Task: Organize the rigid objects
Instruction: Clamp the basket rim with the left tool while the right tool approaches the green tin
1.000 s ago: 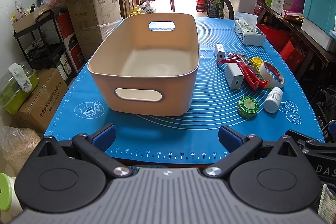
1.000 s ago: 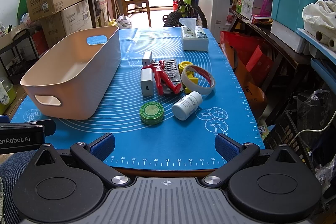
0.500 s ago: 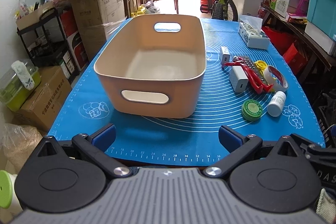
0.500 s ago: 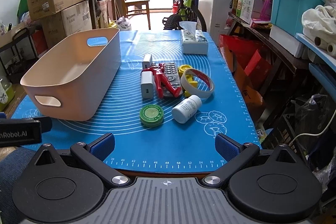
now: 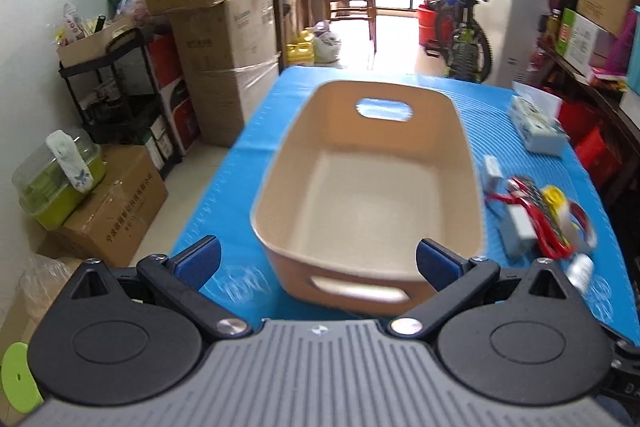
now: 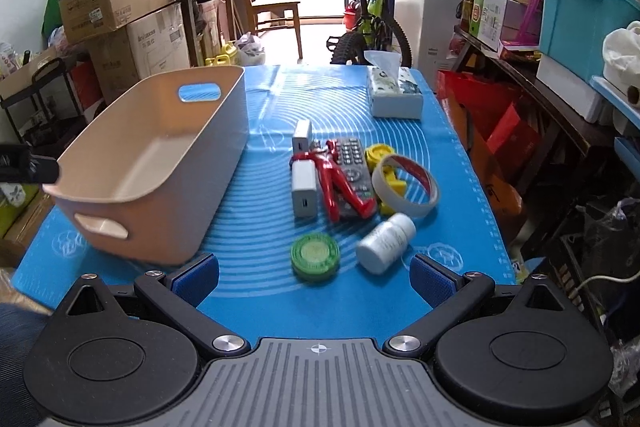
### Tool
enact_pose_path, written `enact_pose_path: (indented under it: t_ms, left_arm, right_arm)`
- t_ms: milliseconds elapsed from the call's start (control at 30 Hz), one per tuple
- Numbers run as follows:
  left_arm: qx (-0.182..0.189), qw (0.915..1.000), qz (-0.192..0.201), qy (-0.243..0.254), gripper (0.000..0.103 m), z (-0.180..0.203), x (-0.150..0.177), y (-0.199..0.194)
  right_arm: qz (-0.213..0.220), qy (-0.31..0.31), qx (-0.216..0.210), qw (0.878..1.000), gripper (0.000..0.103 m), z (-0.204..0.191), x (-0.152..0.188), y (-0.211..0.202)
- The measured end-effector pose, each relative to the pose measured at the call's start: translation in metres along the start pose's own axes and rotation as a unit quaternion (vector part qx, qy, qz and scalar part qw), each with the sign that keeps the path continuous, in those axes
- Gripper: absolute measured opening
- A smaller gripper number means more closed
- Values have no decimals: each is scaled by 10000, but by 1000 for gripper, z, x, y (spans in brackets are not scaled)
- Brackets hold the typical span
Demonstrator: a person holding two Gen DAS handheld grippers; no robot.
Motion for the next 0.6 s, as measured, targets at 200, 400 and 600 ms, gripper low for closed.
enact_pose_path:
  t_ms: [200, 400, 600]
  left_arm:
    - [-146, 9998, -102, -29, 102, -27, -26, 38]
    - [-188, 9978, -534, -341, 102, -56, -41, 78]
    - [-136, 9931, -1084, -430, 102, -68, -27, 112]
  right_arm:
    - [-220, 173, 22, 9996, 100, -7, -4, 38]
    - [-508, 120, -6, 9986, 100, -19, 1, 68]
    - [-862, -18, 27, 9963, 96, -24, 8, 99]
Point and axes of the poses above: each gripper's, at about its wrist camera, not at the fingertips, and y roughly the way its jaws point, z to its right, x to its underside, the point moved 5 cm from there along y, roughly the way its jaws point, and after that the axes turned 14 degrees about z, right-handed, at the moved point
